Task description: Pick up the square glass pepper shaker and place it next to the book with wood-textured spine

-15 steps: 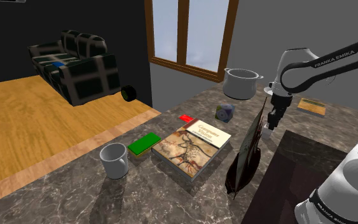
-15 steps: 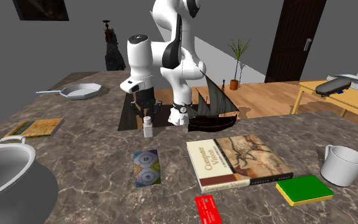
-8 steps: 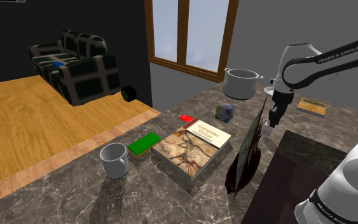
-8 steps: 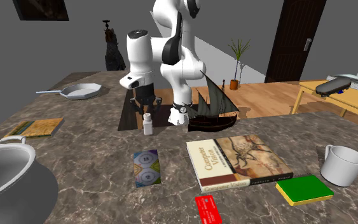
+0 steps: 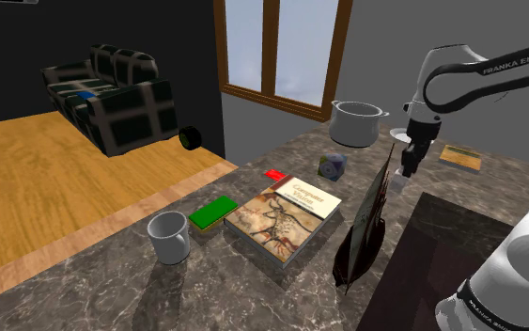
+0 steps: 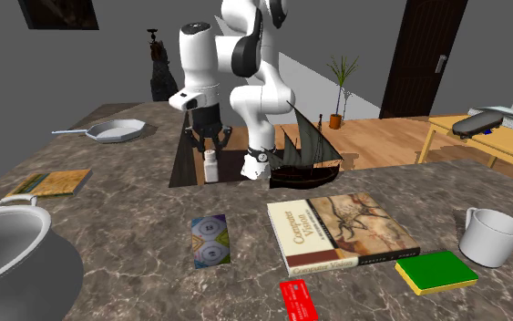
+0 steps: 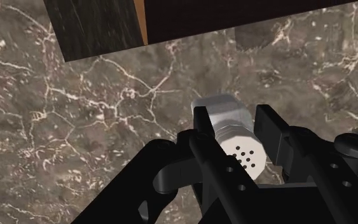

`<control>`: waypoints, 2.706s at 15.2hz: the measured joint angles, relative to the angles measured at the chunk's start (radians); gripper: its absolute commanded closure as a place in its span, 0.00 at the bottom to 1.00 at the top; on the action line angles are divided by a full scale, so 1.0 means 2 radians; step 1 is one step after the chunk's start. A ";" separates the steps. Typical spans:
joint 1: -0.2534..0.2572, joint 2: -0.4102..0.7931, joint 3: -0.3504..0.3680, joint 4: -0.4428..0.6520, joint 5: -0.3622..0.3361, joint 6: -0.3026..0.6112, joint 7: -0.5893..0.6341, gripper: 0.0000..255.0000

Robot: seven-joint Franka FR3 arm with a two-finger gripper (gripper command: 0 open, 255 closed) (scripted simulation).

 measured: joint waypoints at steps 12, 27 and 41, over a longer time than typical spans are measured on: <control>0.002 -0.028 0.015 0.062 0.011 -0.090 -0.005 1.00; -0.023 -0.021 -0.036 0.138 -0.019 -0.148 -0.079 1.00; -0.037 0.110 -0.206 0.268 -0.042 -0.112 -0.270 1.00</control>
